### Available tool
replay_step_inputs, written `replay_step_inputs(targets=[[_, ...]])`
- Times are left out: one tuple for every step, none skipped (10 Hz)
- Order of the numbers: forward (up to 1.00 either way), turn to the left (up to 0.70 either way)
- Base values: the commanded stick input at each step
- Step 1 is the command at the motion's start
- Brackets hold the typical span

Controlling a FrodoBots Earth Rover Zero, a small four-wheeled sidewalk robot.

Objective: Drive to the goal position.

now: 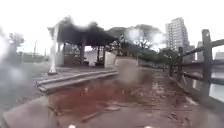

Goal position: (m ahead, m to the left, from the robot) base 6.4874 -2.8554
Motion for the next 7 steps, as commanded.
replay_step_inputs(targets=[[0.70,0.00],[0.70,0.00],[0.70,-0.26],[0.70,-0.35],[0.70,-0.35],[0.70,-0.35],[0.70,-0.35]])
